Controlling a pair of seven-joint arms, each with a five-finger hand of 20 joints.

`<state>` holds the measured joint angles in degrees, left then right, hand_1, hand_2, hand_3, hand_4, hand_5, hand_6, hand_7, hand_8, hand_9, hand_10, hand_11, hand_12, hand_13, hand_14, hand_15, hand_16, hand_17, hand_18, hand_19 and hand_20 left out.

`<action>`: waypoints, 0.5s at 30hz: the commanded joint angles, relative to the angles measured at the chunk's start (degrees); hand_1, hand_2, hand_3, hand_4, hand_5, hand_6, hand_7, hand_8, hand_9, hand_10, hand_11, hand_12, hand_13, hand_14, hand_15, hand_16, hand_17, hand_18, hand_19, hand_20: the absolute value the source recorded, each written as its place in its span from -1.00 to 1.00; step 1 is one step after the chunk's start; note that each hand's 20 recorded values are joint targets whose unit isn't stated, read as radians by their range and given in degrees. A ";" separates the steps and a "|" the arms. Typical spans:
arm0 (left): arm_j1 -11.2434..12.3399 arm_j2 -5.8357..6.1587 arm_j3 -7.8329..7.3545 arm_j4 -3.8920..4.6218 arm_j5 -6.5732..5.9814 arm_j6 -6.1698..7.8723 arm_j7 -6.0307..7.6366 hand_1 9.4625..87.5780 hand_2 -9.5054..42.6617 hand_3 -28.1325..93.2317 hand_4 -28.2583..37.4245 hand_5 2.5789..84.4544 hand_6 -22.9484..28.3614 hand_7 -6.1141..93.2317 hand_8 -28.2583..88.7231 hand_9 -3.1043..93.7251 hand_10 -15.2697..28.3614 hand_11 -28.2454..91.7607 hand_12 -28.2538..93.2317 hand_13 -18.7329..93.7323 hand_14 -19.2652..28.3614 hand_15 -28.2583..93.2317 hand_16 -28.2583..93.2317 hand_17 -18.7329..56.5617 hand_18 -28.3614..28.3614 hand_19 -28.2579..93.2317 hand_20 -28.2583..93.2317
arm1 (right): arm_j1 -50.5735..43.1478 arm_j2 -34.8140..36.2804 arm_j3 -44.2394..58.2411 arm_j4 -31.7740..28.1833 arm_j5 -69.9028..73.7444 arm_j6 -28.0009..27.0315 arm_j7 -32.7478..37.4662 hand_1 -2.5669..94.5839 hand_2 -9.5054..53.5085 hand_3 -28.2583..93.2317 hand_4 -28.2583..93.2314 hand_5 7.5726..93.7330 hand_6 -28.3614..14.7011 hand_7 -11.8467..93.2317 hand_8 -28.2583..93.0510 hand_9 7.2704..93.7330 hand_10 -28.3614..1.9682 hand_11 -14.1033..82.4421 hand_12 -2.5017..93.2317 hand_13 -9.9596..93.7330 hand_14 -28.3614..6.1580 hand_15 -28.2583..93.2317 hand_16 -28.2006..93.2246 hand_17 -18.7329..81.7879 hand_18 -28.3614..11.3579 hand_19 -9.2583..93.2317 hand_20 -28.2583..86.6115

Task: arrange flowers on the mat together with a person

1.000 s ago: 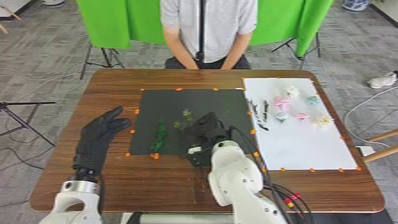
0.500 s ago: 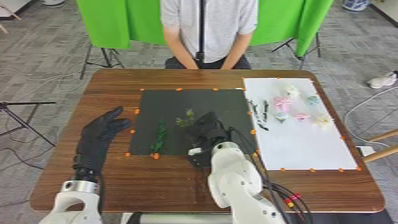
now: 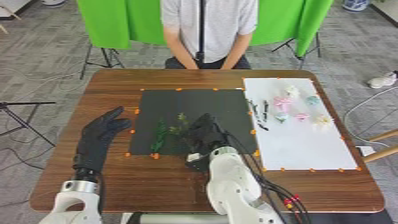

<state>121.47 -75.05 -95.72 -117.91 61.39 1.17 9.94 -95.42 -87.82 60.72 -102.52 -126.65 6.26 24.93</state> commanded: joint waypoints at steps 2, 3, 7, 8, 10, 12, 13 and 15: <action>0.16 -0.43 -0.11 0.14 0.39 -0.72 -0.80 -0.68 -0.72 0.57 -0.77 0.16 0.02 -0.64 -0.60 0.12 0.41 -0.15 -0.26 0.01 0.61 -0.08 -0.47 -0.38 0.52 -0.34 -0.19 | -1.25 0.33 -0.25 0.77 -5.15 0.84 -2.40 0.66 -1.00 -1.00 0.15 0.75 0.27 -0.33 -0.34 1.00 0.24 -0.03 -0.56 1.00 0.68 0.40 -0.24 0.56 -0.38 0.96 -0.02; 0.18 -0.44 -0.10 0.15 0.38 -0.77 -0.75 -0.68 -0.72 0.57 -0.77 0.16 0.02 -0.64 -0.60 0.12 0.41 -0.15 -0.26 0.01 0.61 -0.08 -0.47 -0.38 0.52 -0.34 -0.19 | -1.27 0.32 -0.23 0.83 -5.11 0.92 -2.42 0.66 -1.00 -1.00 0.15 0.75 0.27 -0.33 -0.33 1.00 0.24 -0.03 -0.56 1.00 0.68 0.40 -0.24 0.56 -0.38 0.96 -0.02; 0.38 -0.41 -0.15 0.05 0.35 -0.75 -0.80 -0.68 -0.72 0.57 -0.77 0.16 0.02 -0.64 -0.60 0.12 0.42 -0.15 -0.26 0.01 0.61 -0.08 -0.47 -0.38 0.52 -0.34 -0.19 | -1.53 0.39 -0.15 0.71 -4.89 1.07 -2.37 0.64 -1.00 -1.00 0.17 0.74 0.27 -0.35 -0.34 1.00 0.24 -0.04 -0.56 1.00 0.67 0.40 -0.24 0.55 -0.39 0.95 -0.02; 0.43 -0.37 -0.16 0.01 0.29 -0.74 -0.79 -0.68 -0.72 0.57 -0.77 0.16 0.02 -0.64 -0.60 0.12 0.42 -0.15 -0.26 0.01 0.61 -0.09 -0.47 -0.38 0.52 -0.34 -0.19 | -1.50 0.32 -0.05 0.73 -4.88 1.03 -2.45 0.63 -1.00 -1.00 0.17 0.74 0.27 -0.35 -0.35 1.00 0.24 -0.04 -0.56 1.00 0.67 0.40 -0.23 0.55 -0.39 0.95 -0.01; 0.42 -0.37 -0.17 0.00 0.34 -0.74 -0.81 -0.68 -0.72 0.57 -0.76 0.15 0.02 -0.64 -0.60 0.12 0.42 -0.15 -0.26 0.01 0.60 -0.09 -0.47 -0.38 0.52 -0.34 -0.19 | -1.49 0.26 0.18 0.70 -5.16 1.20 -2.68 0.63 -1.00 -1.00 0.18 0.74 0.27 -0.35 -0.35 1.00 0.24 -0.04 -0.56 1.00 0.67 0.39 -0.23 0.55 -0.39 0.95 -0.01; 0.24 -0.32 -0.11 0.10 0.26 -0.66 -0.86 -0.68 -0.72 0.57 -0.76 0.15 0.02 -0.64 -0.60 0.12 0.42 -0.15 -0.26 0.01 0.60 -0.09 -0.47 -0.38 0.52 -0.34 -0.19 | -1.27 0.21 0.52 0.71 -5.29 1.52 -3.15 0.63 -1.00 -1.00 0.18 0.74 0.27 -0.35 -0.35 1.00 0.24 -0.04 -0.56 1.00 0.67 0.39 -0.23 0.55 -0.40 0.95 -0.01; 0.23 -0.32 -0.09 0.13 0.29 -0.73 -0.85 -0.68 -0.72 0.57 -0.76 0.15 0.02 -0.64 -0.60 0.12 0.42 -0.15 -0.26 0.01 0.60 -0.09 -0.47 -0.38 0.52 -0.34 -0.19 | -1.30 0.18 0.77 0.53 -5.61 1.77 -3.41 0.63 -1.00 -1.00 0.18 0.74 0.27 -0.35 -0.35 1.00 0.24 -0.04 -0.56 1.00 0.67 0.39 -0.23 0.55 -0.40 0.95 -0.01; 0.29 -0.39 -0.08 0.10 0.31 -0.79 -0.83 -0.68 -0.72 0.57 -0.76 0.15 0.02 -0.64 -0.60 0.12 0.42 -0.15 -0.26 0.01 0.60 -0.08 -0.47 -0.38 0.52 -0.34 -0.19 | -0.94 0.17 1.38 0.24 -6.06 2.23 -3.92 0.62 -1.00 -1.00 0.18 0.74 0.27 -0.35 -0.35 1.00 0.24 -0.04 -0.56 1.00 0.67 0.39 -0.23 0.55 -0.40 0.95 -0.01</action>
<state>121.38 -75.05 -95.74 -117.90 61.44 0.97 9.77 -96.14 -87.67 60.86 -101.98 -130.94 6.83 22.58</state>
